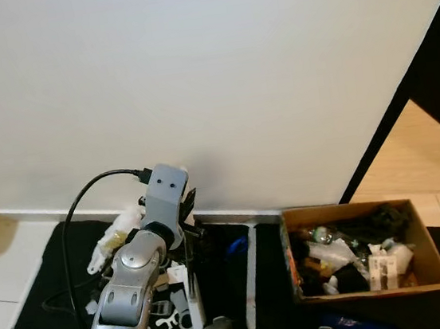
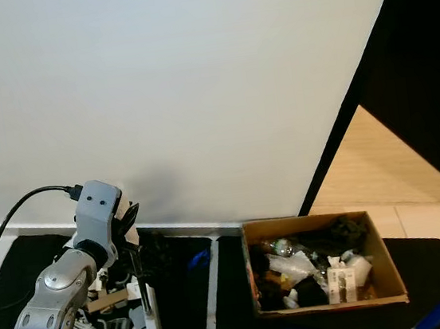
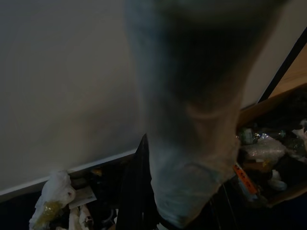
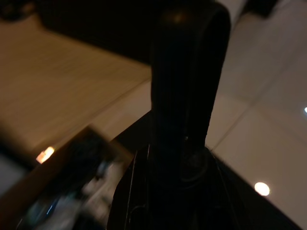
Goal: Sweep floor
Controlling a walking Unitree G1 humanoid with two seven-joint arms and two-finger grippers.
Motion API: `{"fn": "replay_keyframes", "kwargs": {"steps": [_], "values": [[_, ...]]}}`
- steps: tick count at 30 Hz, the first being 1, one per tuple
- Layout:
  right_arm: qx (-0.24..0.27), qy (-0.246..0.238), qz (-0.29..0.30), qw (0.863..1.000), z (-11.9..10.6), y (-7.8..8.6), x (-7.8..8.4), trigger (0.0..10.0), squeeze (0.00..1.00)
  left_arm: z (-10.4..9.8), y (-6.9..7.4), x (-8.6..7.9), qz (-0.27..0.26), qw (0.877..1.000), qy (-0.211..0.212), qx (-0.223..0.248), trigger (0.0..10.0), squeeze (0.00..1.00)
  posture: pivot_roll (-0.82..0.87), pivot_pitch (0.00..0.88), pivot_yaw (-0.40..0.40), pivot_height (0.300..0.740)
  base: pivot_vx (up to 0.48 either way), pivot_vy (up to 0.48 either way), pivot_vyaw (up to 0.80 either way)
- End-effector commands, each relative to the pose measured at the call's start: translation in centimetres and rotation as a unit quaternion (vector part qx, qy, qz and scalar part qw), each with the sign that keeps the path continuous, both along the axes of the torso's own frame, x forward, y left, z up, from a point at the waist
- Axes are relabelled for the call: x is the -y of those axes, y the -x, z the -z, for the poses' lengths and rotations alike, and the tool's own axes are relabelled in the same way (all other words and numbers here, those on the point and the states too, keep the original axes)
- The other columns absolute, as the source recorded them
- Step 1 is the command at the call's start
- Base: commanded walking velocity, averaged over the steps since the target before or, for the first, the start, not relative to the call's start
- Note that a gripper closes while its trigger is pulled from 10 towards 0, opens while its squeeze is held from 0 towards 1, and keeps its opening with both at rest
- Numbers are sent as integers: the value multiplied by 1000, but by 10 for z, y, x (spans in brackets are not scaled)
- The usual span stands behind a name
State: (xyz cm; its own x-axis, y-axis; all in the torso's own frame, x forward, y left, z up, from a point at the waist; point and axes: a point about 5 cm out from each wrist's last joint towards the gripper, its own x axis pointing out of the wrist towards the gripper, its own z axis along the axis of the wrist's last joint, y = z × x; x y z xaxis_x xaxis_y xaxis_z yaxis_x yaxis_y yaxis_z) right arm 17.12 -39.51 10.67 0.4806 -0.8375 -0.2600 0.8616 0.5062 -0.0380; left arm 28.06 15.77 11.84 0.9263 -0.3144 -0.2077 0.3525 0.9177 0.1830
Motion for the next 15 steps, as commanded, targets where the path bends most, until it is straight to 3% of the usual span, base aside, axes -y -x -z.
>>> {"fn": "replay_keyframes", "kwargs": {"steps": [1, 3, 5, 9, 13, 15], "values": [[1, 27, 29, 999, -12, 8, 8, 10000, 0, -2, -1, -4, 0, 1000, -14, 10, 10000, 0, 46, 149, 62, 740, 0, 0, 0], [22, 42, 43, 998, -32, 4, 15, 10000, 0, -1, -2, -4, 0, 1000, -15, 9, 10000, 0, 44, 150, 61, 740, 0, 0, 0], [29, 48, 46, 997, -38, 4, 17, 10000, 0, -1, -2, -4, 0, 1000, -16, 9, 10000, 0, 47, 151, 61, 740, 0, 0, 0], [74, 97, 64, 990, -68, 2, 22, 10000, 0, -1, -2, -5, -3, 1000, -15, 9, 10000, 0, 47, 153, 62, 740, 0, 0, 0], [178, 160, -12, 971, -112, -19, 10, 10000, 0, 1, -1, -5, -1, 1000, -16, 6, 10000, 0, 48, 157, 70, 740, 0, 0, 0], [195, 178, -44, 964, -123, -26, 4, 10000, 0, 1, -1, -5, 0, 1000, -16, 5, 10000, 0, 48, 157, 71, 740, 0, 0, 0]]}}
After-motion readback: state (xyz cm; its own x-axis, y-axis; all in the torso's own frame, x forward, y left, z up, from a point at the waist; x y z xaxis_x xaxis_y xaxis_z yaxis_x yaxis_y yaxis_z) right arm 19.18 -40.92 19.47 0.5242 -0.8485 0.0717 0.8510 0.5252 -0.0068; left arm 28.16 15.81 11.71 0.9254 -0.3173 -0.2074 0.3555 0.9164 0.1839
